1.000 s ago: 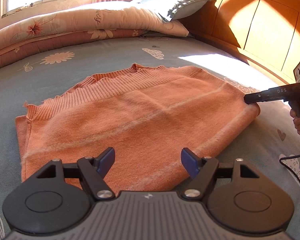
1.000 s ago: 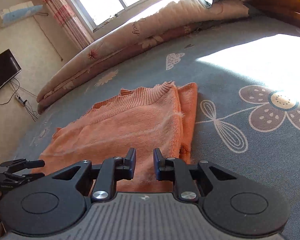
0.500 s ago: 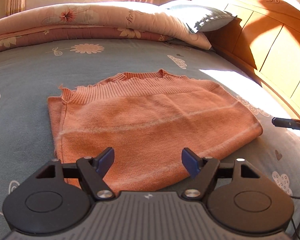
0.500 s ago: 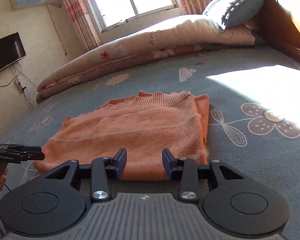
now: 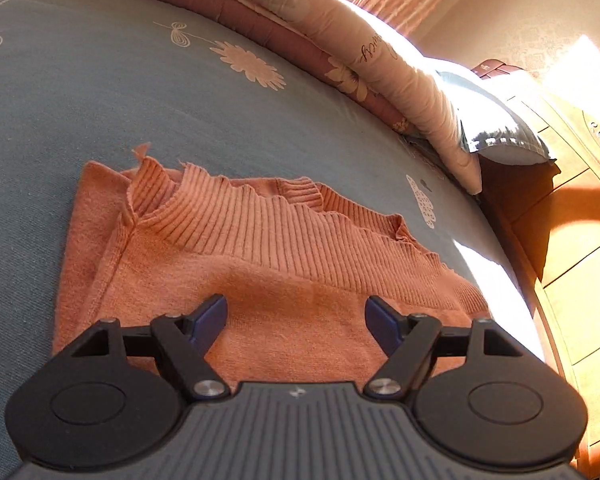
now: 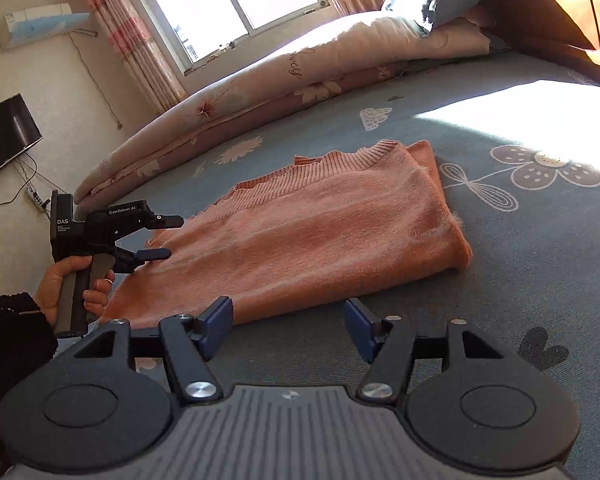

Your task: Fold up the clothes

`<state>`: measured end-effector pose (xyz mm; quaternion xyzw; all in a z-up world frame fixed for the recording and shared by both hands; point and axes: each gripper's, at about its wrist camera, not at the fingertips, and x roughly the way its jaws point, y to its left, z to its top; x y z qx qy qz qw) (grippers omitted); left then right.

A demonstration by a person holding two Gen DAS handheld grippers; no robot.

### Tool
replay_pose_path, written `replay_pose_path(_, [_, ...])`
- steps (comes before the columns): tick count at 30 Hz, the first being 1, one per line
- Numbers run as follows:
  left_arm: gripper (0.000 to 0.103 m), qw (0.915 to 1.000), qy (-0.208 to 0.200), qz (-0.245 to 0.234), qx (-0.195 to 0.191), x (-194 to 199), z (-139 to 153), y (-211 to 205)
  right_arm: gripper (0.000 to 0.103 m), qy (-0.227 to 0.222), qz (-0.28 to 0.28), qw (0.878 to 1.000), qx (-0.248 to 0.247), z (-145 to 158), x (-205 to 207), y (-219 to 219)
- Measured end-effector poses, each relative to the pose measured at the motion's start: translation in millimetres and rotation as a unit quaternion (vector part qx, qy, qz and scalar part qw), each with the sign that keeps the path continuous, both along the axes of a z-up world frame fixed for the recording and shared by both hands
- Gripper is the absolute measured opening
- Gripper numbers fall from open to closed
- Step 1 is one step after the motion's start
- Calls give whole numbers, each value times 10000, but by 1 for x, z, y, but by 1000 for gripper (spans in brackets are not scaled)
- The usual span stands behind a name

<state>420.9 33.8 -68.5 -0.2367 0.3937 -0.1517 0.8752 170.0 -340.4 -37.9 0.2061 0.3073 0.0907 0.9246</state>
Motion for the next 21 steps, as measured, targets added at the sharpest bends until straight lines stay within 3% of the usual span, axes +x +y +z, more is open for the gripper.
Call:
replay_pose_path(3, [75,9992,39,279,268,-9,1,26,69,86,-140,9998,-73,-6,-2,-4])
replay_pose_path(6, [76,9992,-20,326,-210,-30,11,45,69,107,-259,9995,121,-6,-2,-4])
replay_pose_path(10, [83,9975,-368,-196,-573,-60,30,35,69,18,-164,9998,122,3,-6,12])
replay_pose_path(12, [83,9980,-456,-295,-321,-71,32,25,69,-36,-50,10000,-10,12,-14,24])
replay_pose_path(16, [82,9995,115,163,256,-84,13,33,72,-244,10,9993,-287,36,-43,37])
replay_pose_path(18, [81,9985,215,382,342,-99,11,44,77,-415,-110,9983,-404,48,-65,34])
replay_pose_path(21, [82,9996,-3,264,64,-129,28,53,79,-495,-273,9979,-312,56,-85,30])
